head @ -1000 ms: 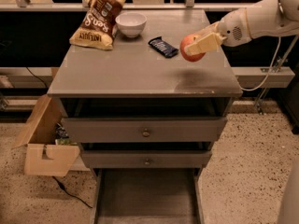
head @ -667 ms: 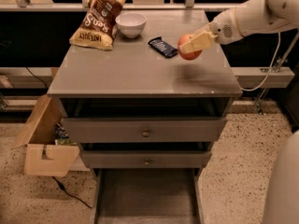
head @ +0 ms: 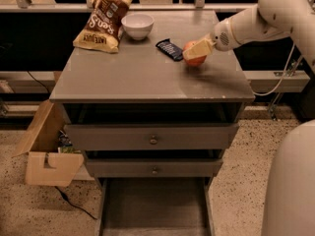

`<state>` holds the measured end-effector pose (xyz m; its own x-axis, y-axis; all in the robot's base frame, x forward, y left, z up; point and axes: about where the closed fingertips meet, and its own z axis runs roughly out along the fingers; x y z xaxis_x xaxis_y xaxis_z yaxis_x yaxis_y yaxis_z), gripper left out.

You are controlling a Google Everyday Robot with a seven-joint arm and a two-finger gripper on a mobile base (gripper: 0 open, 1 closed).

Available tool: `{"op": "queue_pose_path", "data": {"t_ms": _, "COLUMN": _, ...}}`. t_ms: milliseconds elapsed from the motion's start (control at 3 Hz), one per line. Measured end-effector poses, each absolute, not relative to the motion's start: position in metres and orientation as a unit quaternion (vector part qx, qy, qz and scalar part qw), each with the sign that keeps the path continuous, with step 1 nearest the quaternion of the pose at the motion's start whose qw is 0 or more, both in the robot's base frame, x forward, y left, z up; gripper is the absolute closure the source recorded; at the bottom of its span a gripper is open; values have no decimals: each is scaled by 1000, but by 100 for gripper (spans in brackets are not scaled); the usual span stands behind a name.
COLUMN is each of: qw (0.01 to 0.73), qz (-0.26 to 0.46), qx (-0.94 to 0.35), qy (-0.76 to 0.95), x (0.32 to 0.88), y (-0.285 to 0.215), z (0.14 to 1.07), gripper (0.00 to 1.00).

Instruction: Pick apple from bottom drawer and place on counter

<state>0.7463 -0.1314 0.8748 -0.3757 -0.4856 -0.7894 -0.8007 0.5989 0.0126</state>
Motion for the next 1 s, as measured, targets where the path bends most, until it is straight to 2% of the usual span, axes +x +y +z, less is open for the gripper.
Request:
{"op": "queue_pose_path", "data": {"t_ms": 333, "qw": 404, "qz": 179, "qx": -394, "qy": 806, "x": 757, "y": -125, "z": 860, "gripper": 98}}
{"op": "queue_pose_path", "data": {"t_ms": 1000, "qw": 405, "qz": 179, "qx": -394, "qy": 806, "x": 757, "y": -125, "z": 860, "gripper": 53}}
